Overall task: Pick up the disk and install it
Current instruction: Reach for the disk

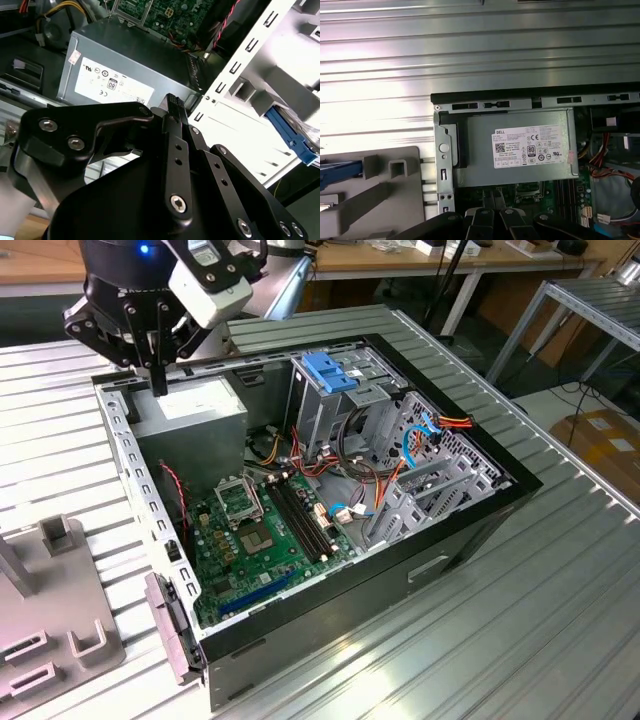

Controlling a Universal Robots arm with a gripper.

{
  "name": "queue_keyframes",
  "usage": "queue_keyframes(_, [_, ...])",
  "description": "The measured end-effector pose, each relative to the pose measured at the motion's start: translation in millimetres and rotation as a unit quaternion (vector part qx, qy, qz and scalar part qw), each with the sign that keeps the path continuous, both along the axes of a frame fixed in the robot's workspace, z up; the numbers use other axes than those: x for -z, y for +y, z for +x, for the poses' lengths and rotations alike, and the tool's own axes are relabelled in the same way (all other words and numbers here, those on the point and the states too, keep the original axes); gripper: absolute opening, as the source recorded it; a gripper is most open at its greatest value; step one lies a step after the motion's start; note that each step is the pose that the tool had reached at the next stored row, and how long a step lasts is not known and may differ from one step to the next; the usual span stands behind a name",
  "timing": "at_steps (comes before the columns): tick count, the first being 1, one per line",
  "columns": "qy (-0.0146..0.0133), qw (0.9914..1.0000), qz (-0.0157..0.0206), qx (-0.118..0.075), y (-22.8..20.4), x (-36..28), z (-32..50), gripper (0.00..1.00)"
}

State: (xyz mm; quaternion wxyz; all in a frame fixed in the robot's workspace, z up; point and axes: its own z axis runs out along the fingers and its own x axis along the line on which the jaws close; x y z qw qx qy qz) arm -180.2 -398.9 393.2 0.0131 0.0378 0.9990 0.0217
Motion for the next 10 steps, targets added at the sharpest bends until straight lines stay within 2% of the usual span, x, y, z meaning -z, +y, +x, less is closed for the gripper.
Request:
queue_keyframes(3, [0.0,1.0,0.0,0.0,0.0,0.0,-3.9,0.11])
queue_keyframes(10, [0.0,1.0,0.0,0.0,0.0,0.0,-4.4,0.11])
